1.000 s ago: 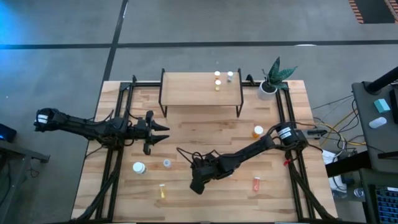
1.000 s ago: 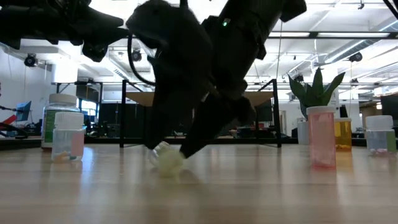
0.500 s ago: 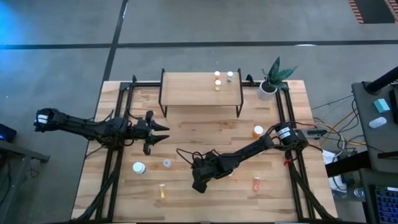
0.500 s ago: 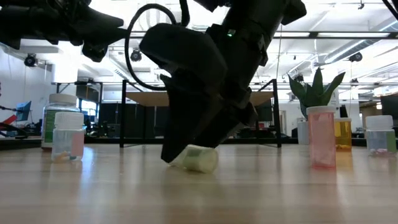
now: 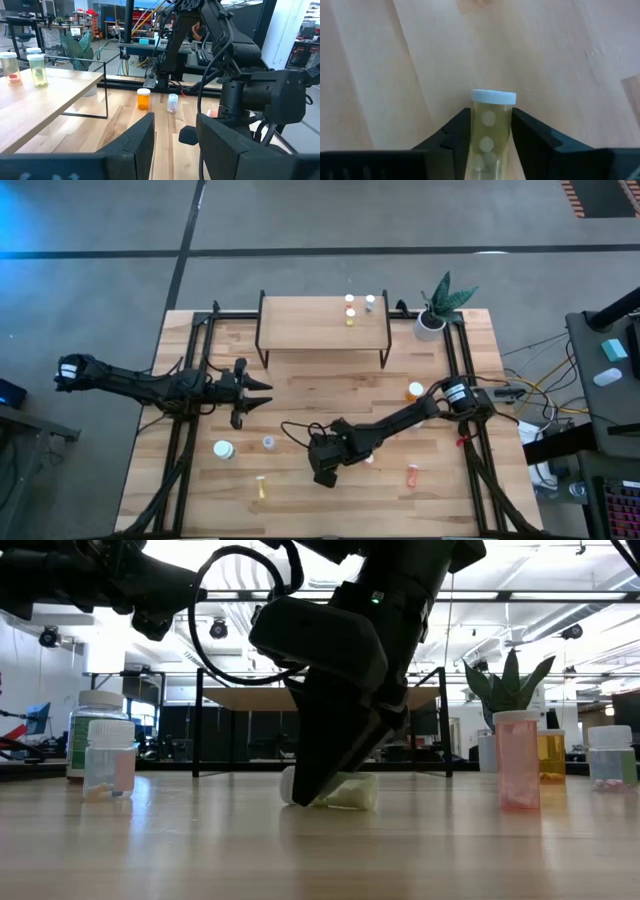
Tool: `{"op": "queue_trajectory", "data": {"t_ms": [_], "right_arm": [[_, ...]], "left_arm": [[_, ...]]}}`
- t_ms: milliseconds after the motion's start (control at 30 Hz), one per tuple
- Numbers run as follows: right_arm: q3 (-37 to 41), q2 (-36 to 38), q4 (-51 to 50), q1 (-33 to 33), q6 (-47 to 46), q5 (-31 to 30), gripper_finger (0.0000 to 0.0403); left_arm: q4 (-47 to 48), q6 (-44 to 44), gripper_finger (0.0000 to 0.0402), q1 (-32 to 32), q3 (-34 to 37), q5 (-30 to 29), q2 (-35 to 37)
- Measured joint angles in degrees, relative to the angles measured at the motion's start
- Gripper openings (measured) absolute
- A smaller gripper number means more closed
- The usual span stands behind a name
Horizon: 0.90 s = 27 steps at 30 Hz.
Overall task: Pick and place medicine bottles onto shelf by color
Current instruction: Put the right yellow pill bottle on the shelf
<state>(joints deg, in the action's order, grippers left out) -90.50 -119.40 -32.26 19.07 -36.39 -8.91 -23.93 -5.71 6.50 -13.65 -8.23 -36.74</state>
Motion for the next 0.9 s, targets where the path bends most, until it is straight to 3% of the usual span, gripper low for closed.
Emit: {"op": "queue_trajectory", "data": {"t_ms": [200,433,600,700,900], "right_arm": [[0.00,0.90,0.60,-0.17,1.36,-0.91,0.0099],[0.11,4.13,1.06,-0.28,3.28,-3.58,0.0103],[1.88,8.78,2.03,-0.26,5.88,-11.38,0.0104],[5.05,13.49,5.95,-0.54,7.75,-16.61,0.0101],[18.45,26.24,24.12,-3.12,15.75,-17.26,0.0102]], "left_arm": [[-0.01,-0.01,0.0130,0.00,0.02,0.00,0.01],[0.01,-0.03,0.0130,0.00,0.13,0.00,0.01],[0.01,-0.04,0.0130,0.00,0.15,0.02,0.01],[0.01,-0.05,0.0130,0.00,0.16,0.02,0.01],[-0.01,-0.01,0.0130,0.02,0.28,0.02,0.01]]}}
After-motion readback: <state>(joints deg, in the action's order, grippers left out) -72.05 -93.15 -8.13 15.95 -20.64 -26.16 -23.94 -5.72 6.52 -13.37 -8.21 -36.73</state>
